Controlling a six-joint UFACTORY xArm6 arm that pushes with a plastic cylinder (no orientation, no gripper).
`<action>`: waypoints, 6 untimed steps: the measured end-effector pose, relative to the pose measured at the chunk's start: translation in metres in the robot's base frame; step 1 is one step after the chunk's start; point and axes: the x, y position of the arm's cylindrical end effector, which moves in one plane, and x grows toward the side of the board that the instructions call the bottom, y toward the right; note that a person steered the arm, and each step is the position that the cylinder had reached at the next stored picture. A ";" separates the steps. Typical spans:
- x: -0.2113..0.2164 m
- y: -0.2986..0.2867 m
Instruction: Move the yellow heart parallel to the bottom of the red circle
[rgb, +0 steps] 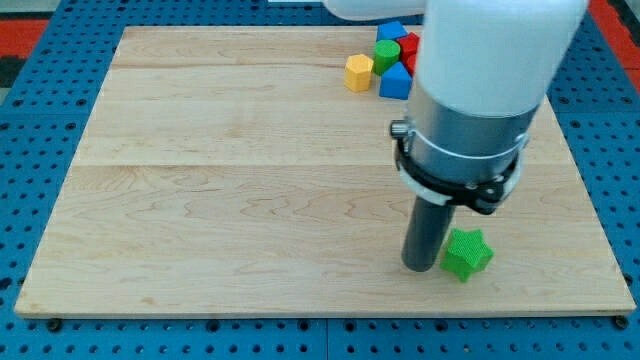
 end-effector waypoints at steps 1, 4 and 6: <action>0.000 0.034; -0.049 0.021; -0.167 0.086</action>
